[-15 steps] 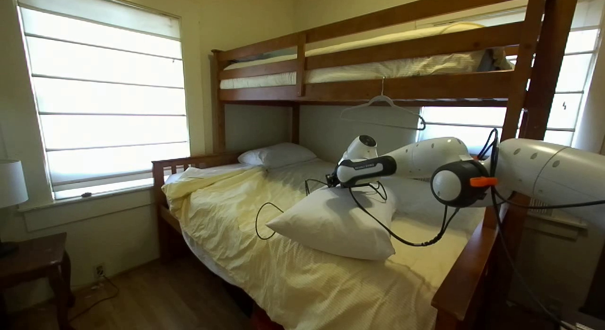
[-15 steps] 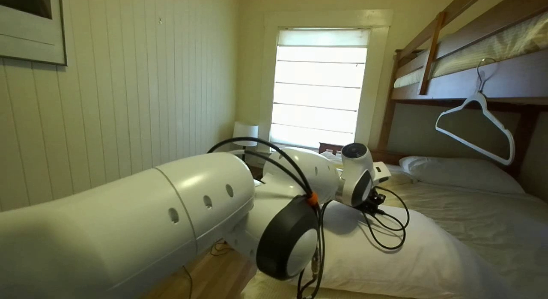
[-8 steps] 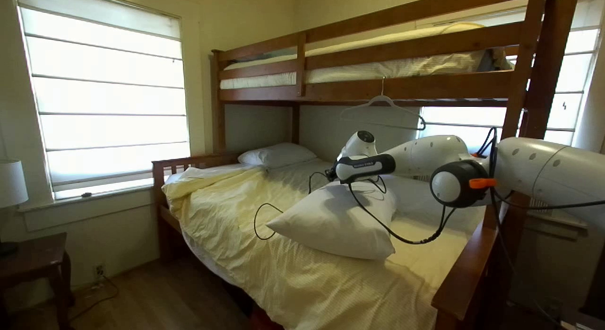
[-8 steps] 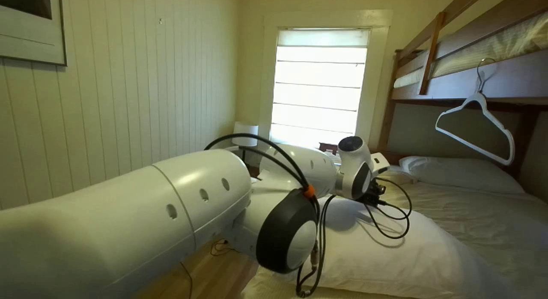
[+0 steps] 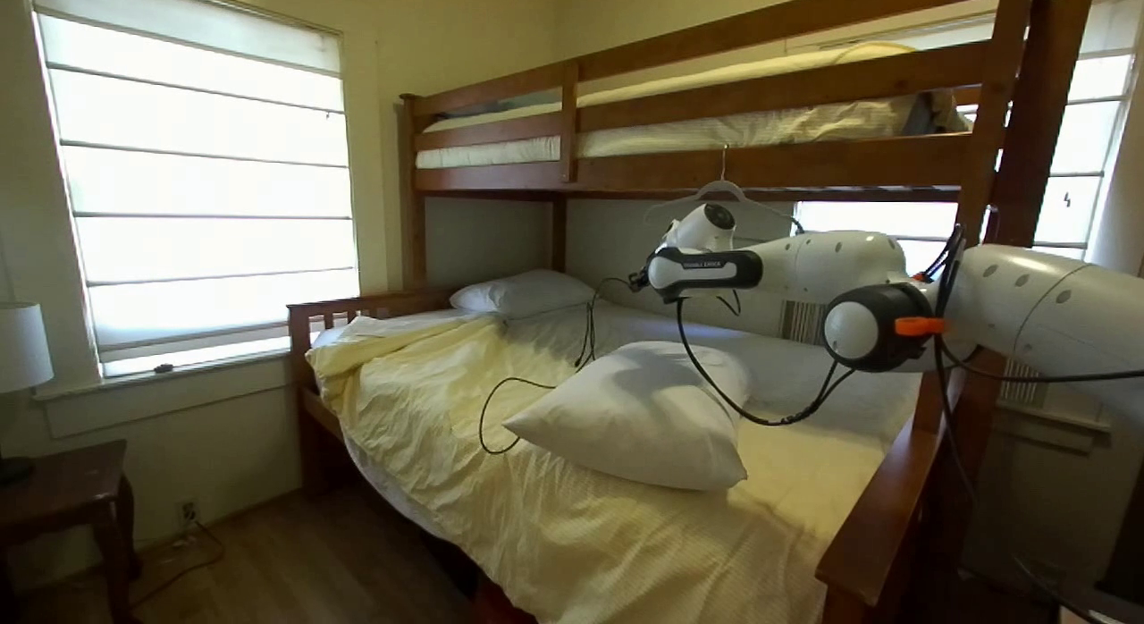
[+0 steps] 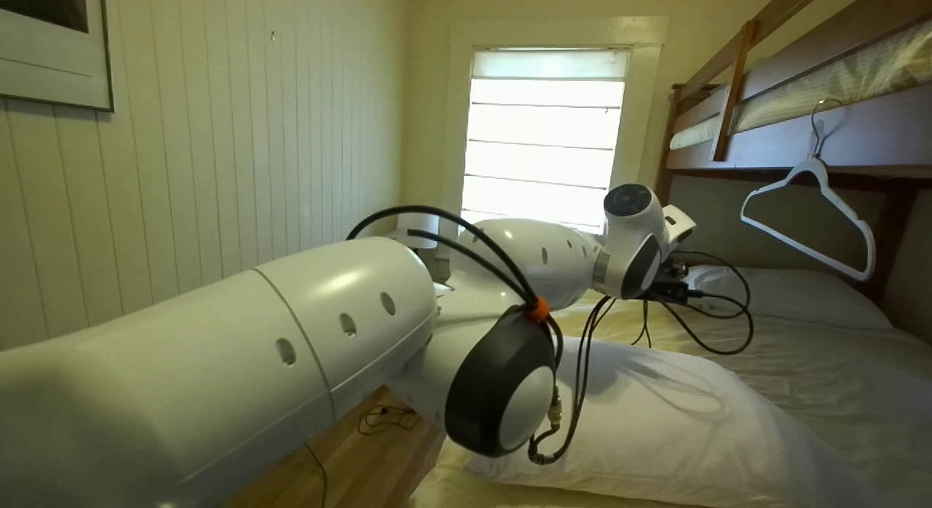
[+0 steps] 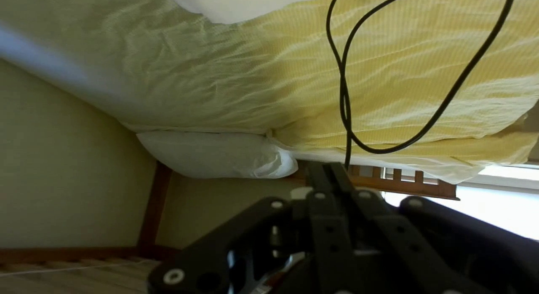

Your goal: Pick up the black cable from the pillow then set it back down on the pillow.

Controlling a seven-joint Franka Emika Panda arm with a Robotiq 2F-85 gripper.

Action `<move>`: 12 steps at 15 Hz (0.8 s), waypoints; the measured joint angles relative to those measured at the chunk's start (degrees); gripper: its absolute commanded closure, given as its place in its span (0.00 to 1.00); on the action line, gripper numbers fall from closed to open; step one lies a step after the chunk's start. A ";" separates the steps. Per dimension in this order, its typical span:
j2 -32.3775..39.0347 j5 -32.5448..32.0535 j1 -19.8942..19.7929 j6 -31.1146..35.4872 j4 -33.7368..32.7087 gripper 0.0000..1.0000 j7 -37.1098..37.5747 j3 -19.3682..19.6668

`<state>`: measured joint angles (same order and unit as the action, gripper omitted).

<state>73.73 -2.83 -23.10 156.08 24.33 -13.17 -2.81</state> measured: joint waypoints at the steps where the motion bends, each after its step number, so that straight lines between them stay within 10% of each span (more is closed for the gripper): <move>1: -0.03 0.04 -0.26 0.04 0.00 0.98 0.06 0.28; 6: 0.56 0.43 -0.78 3.60 0.19 0.98 -3.07 -0.59; 12: 1.85 1.75 -2.24 16.22 0.87 0.98 -19.23 -13.04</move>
<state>75.59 -1.07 -25.35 172.30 25.20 -32.40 -15.85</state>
